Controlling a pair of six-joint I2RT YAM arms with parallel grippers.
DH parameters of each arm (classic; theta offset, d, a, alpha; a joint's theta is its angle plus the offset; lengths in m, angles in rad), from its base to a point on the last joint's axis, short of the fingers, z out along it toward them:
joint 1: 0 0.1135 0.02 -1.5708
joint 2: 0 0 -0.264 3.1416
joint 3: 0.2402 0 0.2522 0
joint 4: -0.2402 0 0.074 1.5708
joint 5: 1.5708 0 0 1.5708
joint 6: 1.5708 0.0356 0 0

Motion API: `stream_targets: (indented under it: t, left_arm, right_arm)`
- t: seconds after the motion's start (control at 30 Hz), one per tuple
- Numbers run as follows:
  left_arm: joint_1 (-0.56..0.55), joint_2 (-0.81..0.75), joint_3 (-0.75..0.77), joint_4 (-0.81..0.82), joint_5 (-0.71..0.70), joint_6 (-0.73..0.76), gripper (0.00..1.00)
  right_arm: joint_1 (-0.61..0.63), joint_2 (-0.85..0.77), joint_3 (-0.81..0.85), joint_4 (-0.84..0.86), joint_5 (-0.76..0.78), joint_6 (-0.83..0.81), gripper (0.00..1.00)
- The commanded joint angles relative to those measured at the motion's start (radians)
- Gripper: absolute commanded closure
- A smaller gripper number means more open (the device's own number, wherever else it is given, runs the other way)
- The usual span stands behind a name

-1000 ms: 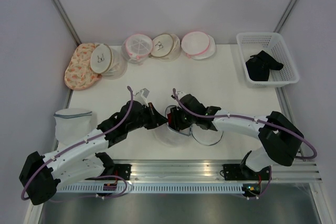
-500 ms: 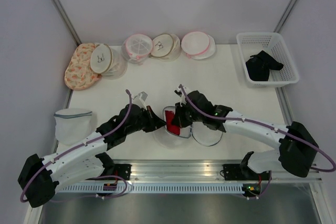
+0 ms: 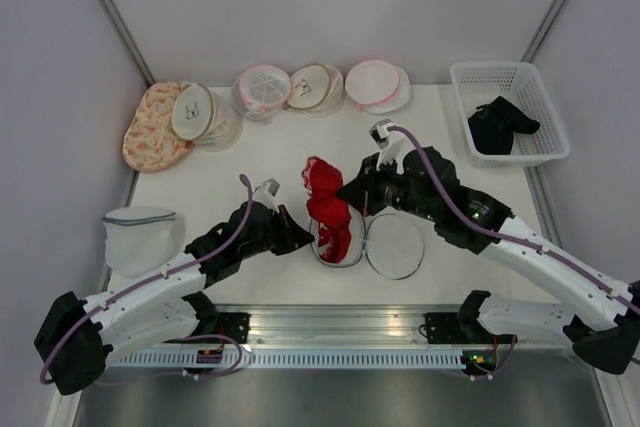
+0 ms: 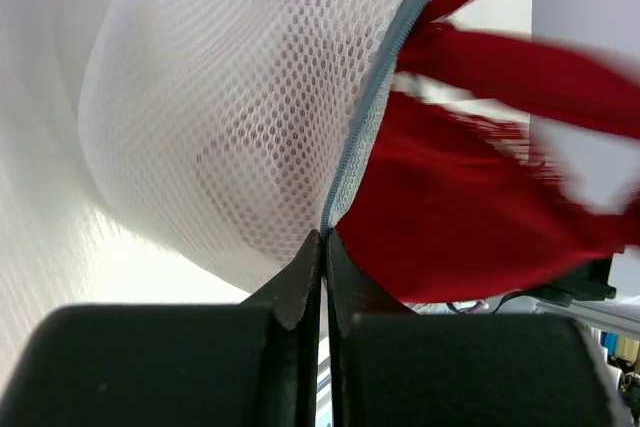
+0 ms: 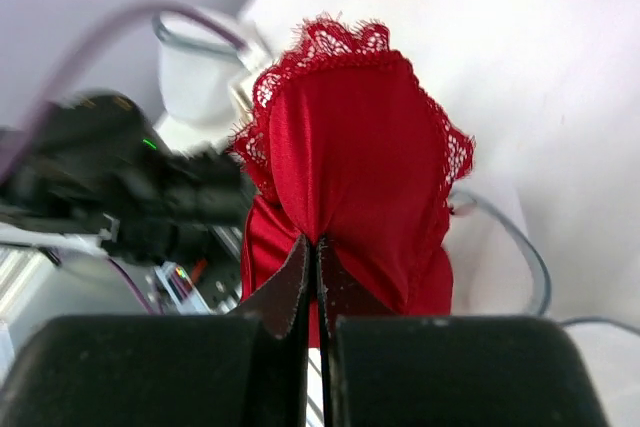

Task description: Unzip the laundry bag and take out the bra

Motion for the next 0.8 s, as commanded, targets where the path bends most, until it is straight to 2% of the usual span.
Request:
stream_targets:
  t: [0.0,0.1,0.17,0.2,0.27,0.3,0.47,0.57,0.63,0.77]
  left_arm:
    - [-0.005,0.008,-0.011,0.016,-0.021,-0.027,0.98]
    - [-0.005,0.011,-0.012,0.019,-0.020,-0.030,0.98]
    - [-0.005,0.011,-0.012,0.020,-0.020,-0.031,0.98]
    - [-0.005,0.008,-0.012,0.019,-0.018,-0.030,0.98]
    - [-0.005,0.005,-0.012,0.019,-0.015,-0.031,0.98]
    - [-0.005,0.002,-0.015,0.019,-0.012,-0.031,0.98]
    - [-0.004,-0.029,-0.014,-0.009,-0.020,-0.028,0.98]
    - [-0.004,-0.052,-0.012,-0.032,-0.026,-0.027,0.98]
    - [-0.004,-0.073,-0.011,-0.046,-0.028,-0.025,0.98]
    - [-0.004,-0.107,-0.009,-0.072,-0.020,-0.027,0.98]
  right_arm:
    - [-0.023,-0.049,0.147,-0.041,0.036,-0.034,1.00]
    - [-0.037,-0.048,0.210,-0.075,0.069,-0.042,1.00]
    - [-0.048,-0.036,0.249,-0.126,0.189,-0.062,0.99]
    - [-0.051,-0.028,0.304,-0.150,0.352,-0.070,0.99]
    - [-0.057,-0.005,0.355,-0.201,0.480,-0.083,1.00]
    - [-0.075,0.004,0.396,-0.206,0.598,-0.094,1.00]
    - [-0.231,0.098,0.511,-0.215,0.752,-0.120,1.00]
    - [-0.317,0.176,0.562,-0.212,0.798,-0.128,1.00]
    - [-0.386,0.231,0.588,-0.197,0.772,-0.110,1.00]
    - [-0.613,0.317,0.634,-0.128,0.653,-0.088,1.00]
